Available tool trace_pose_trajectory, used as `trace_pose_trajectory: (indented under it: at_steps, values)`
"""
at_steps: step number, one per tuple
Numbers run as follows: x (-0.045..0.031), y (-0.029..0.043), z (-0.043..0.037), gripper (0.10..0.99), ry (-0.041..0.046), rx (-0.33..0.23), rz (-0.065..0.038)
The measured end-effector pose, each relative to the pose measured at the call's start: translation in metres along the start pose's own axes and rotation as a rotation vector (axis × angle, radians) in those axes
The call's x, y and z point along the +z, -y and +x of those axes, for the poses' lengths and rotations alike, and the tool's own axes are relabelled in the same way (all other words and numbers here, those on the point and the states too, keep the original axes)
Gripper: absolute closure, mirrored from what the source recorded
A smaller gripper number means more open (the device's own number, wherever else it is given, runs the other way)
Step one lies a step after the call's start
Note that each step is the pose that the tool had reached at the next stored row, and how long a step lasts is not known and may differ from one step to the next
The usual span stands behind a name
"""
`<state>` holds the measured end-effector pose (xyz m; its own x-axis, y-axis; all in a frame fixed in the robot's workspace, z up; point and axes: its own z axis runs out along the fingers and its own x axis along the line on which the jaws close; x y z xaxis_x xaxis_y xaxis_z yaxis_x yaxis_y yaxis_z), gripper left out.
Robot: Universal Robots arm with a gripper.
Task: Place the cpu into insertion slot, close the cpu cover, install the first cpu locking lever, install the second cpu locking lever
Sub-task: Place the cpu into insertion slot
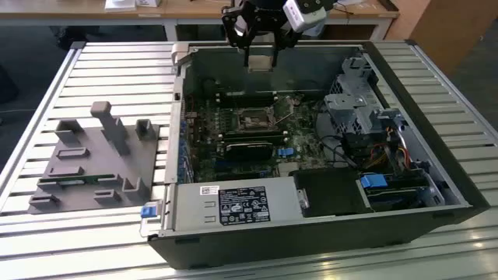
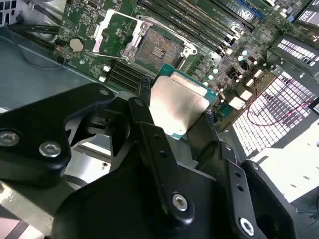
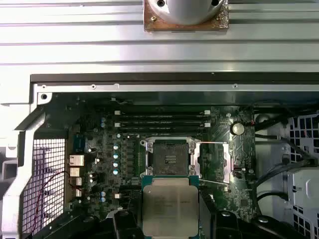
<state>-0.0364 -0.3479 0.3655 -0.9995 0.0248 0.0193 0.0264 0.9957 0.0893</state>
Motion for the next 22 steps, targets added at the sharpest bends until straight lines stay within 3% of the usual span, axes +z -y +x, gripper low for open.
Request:
trace_pose_trajectory:
  at_steps: [22]
  values:
    - [0.0000, 0.0000, 0.0000, 0.545, 0.0042, 0.048, -0.001]
